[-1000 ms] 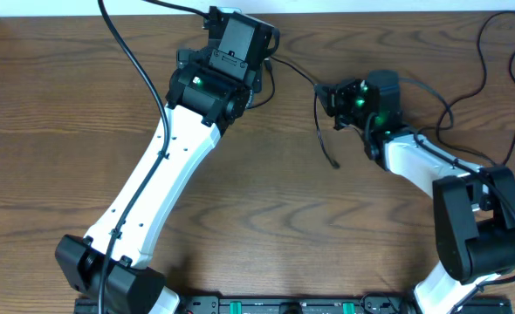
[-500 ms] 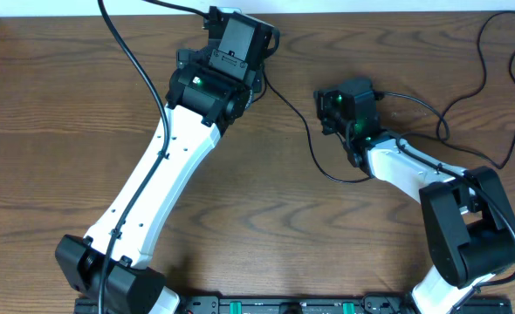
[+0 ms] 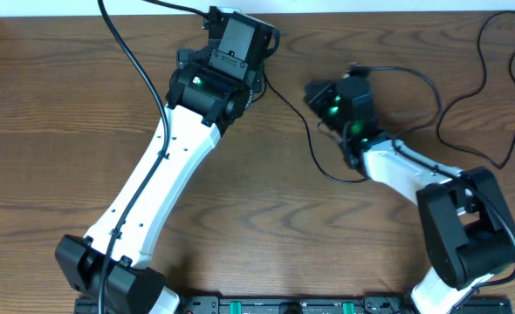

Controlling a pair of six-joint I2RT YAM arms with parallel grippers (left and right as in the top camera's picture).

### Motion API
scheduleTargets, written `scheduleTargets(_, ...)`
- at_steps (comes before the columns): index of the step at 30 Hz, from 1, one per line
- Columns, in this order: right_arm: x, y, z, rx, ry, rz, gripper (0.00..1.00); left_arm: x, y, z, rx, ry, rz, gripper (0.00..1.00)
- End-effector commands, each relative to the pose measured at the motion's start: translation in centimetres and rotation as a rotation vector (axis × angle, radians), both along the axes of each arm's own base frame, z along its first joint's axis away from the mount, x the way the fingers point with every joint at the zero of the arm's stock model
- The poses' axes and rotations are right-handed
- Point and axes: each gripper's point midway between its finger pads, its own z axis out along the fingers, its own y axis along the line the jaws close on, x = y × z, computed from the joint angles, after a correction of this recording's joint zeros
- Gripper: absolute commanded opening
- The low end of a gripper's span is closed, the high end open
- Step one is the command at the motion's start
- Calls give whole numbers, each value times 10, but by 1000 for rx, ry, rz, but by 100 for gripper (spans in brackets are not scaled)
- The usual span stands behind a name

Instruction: Untangle cables

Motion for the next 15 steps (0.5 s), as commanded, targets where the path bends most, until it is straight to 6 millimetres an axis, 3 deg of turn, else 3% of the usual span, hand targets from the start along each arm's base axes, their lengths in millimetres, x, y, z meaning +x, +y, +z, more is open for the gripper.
scheduleTargets(1, -7, 24, 0, -291, -171, 153, 23, -2, 2, 5, -13, -13, 11, 96)
scheduleTargets(5, -18, 54, 4, -485, -339, 311, 60, -2, 2, 5, -13, -13, 11, 95)
scheduleTargets(7, -22, 63, 6, -547, -393, 359, 70, -2, 2, 5, -13, -13, 11, 95)
scheduleTargets(9, -26, 68, 7, -580, -419, 387, 74, -2, 2, 5, -13, -13, 11, 96)
scheduleTargets(15, -26, 67, -1, -589, -398, 389, 75, -2, 2, 5, -13, -13, 11, 95)
